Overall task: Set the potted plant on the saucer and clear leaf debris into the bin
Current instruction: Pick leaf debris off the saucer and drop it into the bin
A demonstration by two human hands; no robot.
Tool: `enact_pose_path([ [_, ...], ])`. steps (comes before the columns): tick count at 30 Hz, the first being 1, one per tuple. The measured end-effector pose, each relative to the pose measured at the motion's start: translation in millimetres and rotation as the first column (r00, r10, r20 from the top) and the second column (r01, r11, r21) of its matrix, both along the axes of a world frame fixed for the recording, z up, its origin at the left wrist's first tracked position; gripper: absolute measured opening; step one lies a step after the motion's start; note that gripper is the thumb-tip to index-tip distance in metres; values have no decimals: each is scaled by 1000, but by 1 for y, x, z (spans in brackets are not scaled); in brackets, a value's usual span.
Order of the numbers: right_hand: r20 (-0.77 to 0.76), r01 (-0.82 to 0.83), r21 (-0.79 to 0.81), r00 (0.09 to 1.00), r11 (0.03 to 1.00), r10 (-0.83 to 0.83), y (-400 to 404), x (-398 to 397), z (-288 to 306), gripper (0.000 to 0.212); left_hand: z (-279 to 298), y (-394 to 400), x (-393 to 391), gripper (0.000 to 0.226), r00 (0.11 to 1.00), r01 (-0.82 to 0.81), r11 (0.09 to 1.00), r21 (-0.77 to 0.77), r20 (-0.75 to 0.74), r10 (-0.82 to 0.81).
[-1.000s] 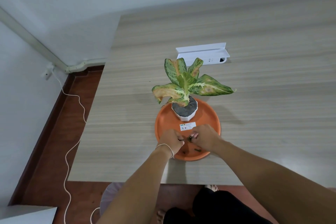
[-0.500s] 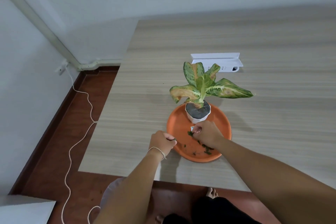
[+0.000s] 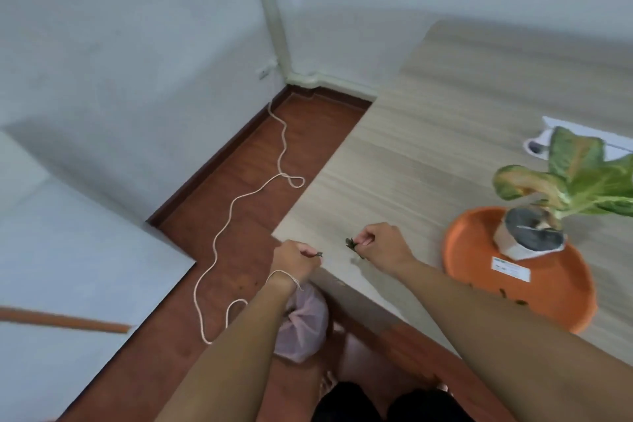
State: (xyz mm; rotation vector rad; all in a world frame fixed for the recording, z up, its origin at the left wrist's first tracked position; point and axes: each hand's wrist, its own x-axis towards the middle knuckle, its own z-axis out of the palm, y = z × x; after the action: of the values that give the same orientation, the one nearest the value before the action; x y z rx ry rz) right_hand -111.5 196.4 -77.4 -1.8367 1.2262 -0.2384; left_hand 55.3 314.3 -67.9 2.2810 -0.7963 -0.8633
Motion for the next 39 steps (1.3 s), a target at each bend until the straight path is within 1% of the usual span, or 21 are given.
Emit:
enact_pose_path([
  [4, 14, -152, -35, 988, 988, 152, 37, 74, -4, 15, -7, 52, 53, 6, 994, -111, 993, 38, -7, 111],
  [9, -2, -325, -6, 946, 946, 325, 77, 138, -14, 13, -14, 96, 92, 13, 986, -165, 984, 62, 8, 165],
  [12, -39, -373, 28, 927, 927, 374, 90, 159, -22, 13, -22, 108, 107, 13, 982, -187, 980, 71, 3, 187],
  [14, -64, -382, 65, 920, 922, 386, 93, 167, -32, 13, -26, 112, 114, 12, 986, -169, 983, 78, 19, 168],
  [16, -88, -372, 115, 920, 921, 382, 93, 168, -40, 17, -31, 113, 118, 14, 990, -136, 987, 88, 38, 133],
  [19, -106, -362, 160, 919, 918, 380, 90, 160, -47, 27, -39, 110, 120, 19, 995, -104, 990, 98, 16, 103],
  [21, -107, -343, 179, 925, 922, 365, 85, 151, -48, 30, -43, 106, 118, 20, 995, -103, 989, 103, 10, 103],
  [24, -101, -314, 194, 936, 930, 337, 74, 133, -50, 28, -49, 100, 115, 20, 992, -124, 986, 108, 31, 121],
  [28, -92, -196, 206, 971, 959, 218, 61, 107, -53, 20, -53, 93, 109, 14, 993, -112, 982, 153, 43, 106],
  [29, -96, -180, 197, 975, 964, 202, 58, 100, -54, 19, -53, 92, 108, 17, 993, -109, 980, 164, 54, 102],
  [32, -103, -147, 168, 981, 975, 166, 49, 81, -54, 22, -54, 89, 104, 23, 992, -113, 978, 174, 68, 102],
  [34, -83, -118, 176, 987, 977, 134, 42, 67, -49, 18, -51, 84, 100, 27, 990, -126, 975, 183, 90, 111],
  [36, -46, -87, 190, 994, 978, 97, 34, 52, -44, 13, -47, 75, 94, 29, 986, -135, 976, 168, 124, 115],
  [39, -5, -44, 178, 999, 983, 46, 21, 25, -33, 14, -35, 53, 81, 31, 977, -134, 986, 98, 177, 115],
])
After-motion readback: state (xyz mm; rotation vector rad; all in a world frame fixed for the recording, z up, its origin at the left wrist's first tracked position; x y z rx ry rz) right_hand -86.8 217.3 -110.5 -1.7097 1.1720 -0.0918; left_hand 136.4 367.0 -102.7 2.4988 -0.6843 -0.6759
